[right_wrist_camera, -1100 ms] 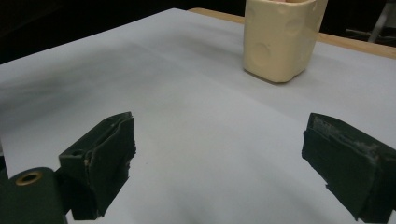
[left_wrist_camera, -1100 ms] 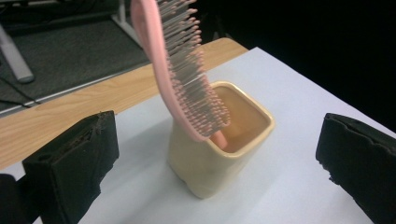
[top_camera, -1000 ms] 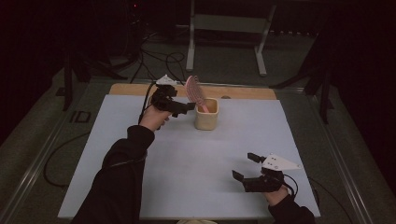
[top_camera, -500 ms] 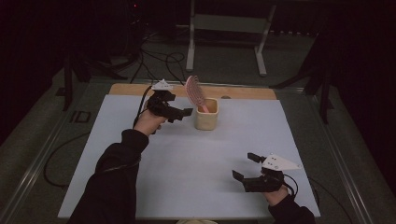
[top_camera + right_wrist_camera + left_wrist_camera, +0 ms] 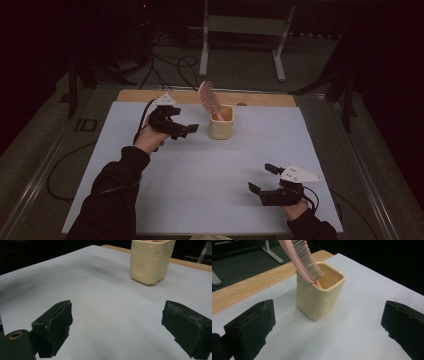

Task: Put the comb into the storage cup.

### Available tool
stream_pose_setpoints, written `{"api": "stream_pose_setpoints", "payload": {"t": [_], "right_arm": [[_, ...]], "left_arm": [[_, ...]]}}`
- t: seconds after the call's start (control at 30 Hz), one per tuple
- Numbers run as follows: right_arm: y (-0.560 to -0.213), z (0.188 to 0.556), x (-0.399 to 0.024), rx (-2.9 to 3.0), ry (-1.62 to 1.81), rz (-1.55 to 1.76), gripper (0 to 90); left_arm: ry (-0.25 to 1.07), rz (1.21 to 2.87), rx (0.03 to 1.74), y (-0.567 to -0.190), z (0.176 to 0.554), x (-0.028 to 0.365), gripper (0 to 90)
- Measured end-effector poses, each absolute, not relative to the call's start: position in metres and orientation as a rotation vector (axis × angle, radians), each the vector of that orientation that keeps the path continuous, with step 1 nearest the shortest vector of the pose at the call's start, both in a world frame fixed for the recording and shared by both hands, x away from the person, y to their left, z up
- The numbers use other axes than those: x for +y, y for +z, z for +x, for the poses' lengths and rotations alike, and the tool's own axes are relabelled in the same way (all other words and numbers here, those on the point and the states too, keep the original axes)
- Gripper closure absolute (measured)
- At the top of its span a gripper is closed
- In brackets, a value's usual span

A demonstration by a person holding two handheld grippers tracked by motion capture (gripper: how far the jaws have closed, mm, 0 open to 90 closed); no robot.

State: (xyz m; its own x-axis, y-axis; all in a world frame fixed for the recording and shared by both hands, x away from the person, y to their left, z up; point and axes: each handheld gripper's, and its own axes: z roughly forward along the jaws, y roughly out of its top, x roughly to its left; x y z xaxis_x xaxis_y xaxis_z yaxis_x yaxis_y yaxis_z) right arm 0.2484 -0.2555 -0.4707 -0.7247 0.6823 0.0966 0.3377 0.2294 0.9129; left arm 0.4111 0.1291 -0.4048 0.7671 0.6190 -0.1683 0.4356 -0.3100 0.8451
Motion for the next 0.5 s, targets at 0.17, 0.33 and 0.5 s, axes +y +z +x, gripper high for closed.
{"api": "stream_pose_setpoints", "payload": {"t": [0.17, 0.33, 0.5], "right_arm": [[-0.471, 0.248, -0.254, 2.186, 1.486, 0.942, 9.1], [-0.470, 0.248, -0.254, 2.183, 1.489, 0.946, 9.1], [-0.470, 0.248, -0.254, 2.184, 1.487, 0.943, 9.1]], "left_arm": [[0.230, 1.961, 0.792, -0.408, 0.403, 0.135, 0.2], [0.231, 1.964, 0.786, -0.412, 0.394, 0.141, 0.2], [0.233, 1.964, 0.782, -0.417, 0.384, 0.149, 0.1]]}}
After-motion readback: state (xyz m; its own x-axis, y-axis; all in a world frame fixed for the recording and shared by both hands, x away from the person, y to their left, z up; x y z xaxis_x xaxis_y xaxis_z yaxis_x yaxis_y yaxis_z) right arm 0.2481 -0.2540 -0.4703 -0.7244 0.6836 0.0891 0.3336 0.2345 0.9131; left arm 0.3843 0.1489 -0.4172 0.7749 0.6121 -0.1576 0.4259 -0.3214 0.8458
